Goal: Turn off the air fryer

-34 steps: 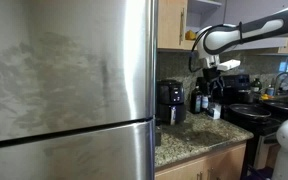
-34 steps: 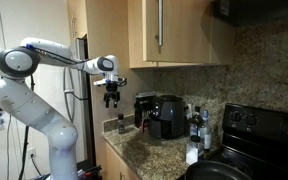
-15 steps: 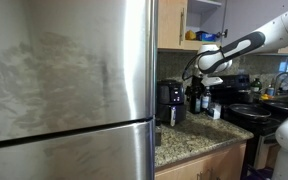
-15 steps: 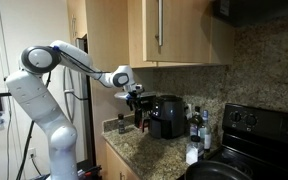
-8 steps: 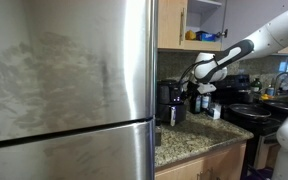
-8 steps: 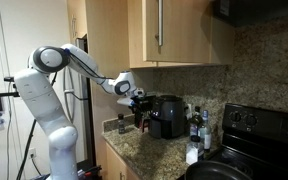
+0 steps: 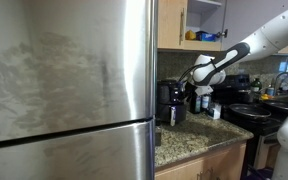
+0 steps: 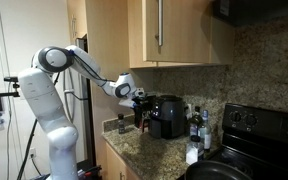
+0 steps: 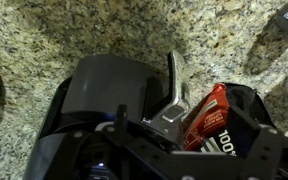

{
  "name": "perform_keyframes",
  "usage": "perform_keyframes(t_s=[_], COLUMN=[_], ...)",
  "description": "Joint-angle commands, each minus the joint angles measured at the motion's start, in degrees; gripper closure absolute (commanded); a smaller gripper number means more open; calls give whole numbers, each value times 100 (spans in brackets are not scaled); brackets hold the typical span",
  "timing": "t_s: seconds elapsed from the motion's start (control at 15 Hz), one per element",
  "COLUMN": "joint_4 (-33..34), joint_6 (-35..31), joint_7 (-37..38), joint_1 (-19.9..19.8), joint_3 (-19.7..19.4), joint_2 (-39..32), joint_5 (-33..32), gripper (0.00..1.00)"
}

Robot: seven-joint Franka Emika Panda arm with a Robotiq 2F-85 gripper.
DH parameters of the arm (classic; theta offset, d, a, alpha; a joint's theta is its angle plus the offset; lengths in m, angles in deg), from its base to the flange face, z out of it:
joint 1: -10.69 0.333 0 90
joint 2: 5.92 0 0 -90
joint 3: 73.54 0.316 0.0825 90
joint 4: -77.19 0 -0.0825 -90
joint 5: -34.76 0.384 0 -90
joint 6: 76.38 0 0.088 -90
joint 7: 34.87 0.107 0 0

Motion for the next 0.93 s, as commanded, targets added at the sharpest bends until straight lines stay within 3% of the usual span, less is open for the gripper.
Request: perform_keyframes(t_s=[0.0,0.13,0.2,0.53,0.87], joint_4=[206,285,115,131,341], joint_6=[-292,-630,-344,-388,-1307], joint_7=[-371,-544,-199,-206,-558], joint_1=[223,296,157,167,160], joint_3=[-93,-133,14,18,-168], joint_2=[-354,-525,-231,-261,-831], joint_5=[367,557,313,326,379], gripper=[0,0,0,0,0])
